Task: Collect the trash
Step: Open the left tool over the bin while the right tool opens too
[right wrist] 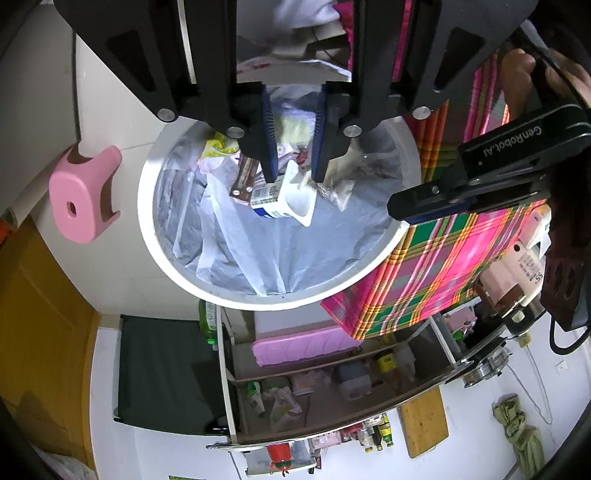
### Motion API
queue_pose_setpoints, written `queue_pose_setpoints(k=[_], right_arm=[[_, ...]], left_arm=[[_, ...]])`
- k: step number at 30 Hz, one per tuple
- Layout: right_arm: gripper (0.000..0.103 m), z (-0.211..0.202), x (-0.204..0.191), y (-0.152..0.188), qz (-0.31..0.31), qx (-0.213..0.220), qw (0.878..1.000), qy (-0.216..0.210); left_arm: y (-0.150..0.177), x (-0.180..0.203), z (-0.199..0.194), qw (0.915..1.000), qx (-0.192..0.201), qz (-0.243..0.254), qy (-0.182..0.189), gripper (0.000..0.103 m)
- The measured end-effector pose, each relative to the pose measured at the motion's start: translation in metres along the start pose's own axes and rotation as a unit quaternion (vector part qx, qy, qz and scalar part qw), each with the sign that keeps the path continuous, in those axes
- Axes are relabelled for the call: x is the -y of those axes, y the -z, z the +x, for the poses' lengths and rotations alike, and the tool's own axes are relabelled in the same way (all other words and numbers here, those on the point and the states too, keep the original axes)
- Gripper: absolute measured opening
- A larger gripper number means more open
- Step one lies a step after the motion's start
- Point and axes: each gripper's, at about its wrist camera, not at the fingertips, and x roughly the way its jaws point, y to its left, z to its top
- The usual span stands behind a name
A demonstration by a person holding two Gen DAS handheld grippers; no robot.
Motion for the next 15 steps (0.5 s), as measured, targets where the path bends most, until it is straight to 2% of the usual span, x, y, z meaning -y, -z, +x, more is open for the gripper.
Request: queue_pose_setpoints(k=[3,10,15], right_arm=[[0.031,-0.002,0.001,0.000,0.004,0.002,1.000,0.000],[0.033,-0.015,-0.005,0.002,0.000,0.016,1.000,-0.003],[0.033,-0.029,-0.016,0.004,-0.008,0.028,1.000,-0.004]], left_arm=[[-0.001,-0.002,0.000,1.0000,0.001,-0.002,0.002,0.024],[0.004,-0.002,-0.012,0.9999,0.012,-0.001,0.001,0.025],[0.010,-0.001,-0.027,0.9998,0.022,-0.001,-0.001,0.032]])
